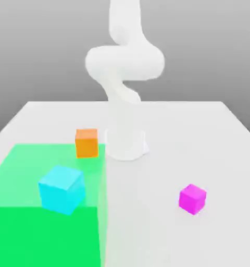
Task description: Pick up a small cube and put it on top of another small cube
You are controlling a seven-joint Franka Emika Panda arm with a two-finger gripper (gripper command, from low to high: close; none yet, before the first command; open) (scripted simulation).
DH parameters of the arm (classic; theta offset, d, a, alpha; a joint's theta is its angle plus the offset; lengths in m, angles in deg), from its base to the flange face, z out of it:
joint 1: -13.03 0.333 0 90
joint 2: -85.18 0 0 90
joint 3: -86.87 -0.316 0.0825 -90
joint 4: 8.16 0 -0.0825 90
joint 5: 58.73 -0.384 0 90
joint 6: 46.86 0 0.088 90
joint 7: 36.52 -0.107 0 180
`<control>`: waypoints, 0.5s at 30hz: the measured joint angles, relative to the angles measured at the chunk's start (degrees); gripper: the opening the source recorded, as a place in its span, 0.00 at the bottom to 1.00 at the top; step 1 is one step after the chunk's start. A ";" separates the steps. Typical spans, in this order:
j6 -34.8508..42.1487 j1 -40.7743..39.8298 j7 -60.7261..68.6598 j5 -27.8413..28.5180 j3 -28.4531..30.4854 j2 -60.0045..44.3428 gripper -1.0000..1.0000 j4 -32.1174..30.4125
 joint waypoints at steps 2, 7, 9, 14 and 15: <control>-0.84 -2.72 -4.13 -0.22 -0.56 -2.21 0.50 -0.68; -3.64 -9.39 -15.74 -0.04 -1.52 -7.74 0.50 -2.86; -4.79 -12.04 -20.48 0.12 -1.93 -9.96 0.50 -3.76; -7.67 -18.48 -32.58 0.87 -2.86 -15.49 0.50 -6.00; -8.25 -19.71 -35.06 1.10 -3.00 -16.60 0.50 -6.45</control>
